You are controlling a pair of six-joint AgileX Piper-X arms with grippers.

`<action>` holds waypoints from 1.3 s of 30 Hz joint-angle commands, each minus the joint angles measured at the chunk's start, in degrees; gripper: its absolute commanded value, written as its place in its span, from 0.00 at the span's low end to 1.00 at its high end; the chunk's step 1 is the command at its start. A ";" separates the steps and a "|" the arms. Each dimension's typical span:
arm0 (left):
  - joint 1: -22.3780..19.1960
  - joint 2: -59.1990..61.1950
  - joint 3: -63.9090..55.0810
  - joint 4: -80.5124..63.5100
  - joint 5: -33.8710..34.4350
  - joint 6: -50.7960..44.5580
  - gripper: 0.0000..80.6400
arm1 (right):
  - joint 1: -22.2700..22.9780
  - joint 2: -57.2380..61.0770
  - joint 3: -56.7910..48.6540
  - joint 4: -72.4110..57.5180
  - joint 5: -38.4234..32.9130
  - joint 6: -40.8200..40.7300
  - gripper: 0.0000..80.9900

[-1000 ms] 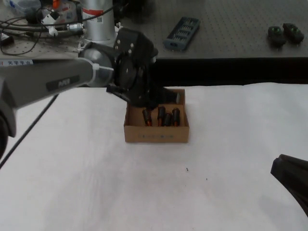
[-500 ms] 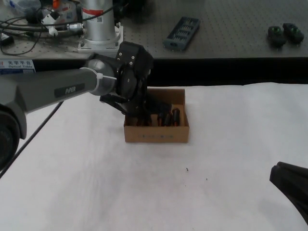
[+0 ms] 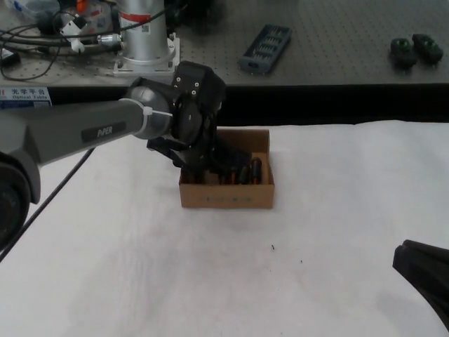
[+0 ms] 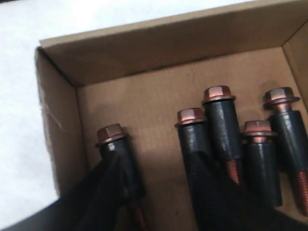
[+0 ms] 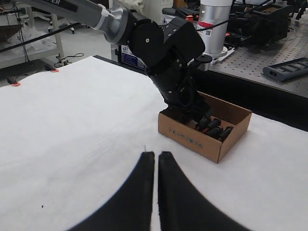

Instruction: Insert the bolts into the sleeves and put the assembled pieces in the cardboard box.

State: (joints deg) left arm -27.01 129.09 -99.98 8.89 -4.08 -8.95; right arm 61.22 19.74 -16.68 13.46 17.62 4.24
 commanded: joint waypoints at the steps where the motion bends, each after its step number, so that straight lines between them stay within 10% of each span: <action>1: -0.09 -0.63 -1.30 0.01 -1.29 -0.53 0.38 | 0.13 -0.64 -0.23 -0.10 1.33 -0.49 0.05; 8: -0.09 -8.09 -1.14 0.05 -3.32 2.16 0.11 | 0.13 -0.64 -0.23 -0.10 20.54 -4.75 0.05; 25: 5.26 -40.38 41.86 -27.21 5.76 1.74 0.01 | -11.64 -4.57 0.24 10.19 -20.24 -15.33 0.05; 39: 6.88 -72.00 79.77 -36.07 9.49 1.22 0.01 | -15.26 -4.57 13.19 -2.27 -26.39 -15.46 0.05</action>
State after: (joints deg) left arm -20.25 62.18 -22.80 -25.90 4.98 -7.43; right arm 46.24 15.50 -3.38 13.17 -8.11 -10.80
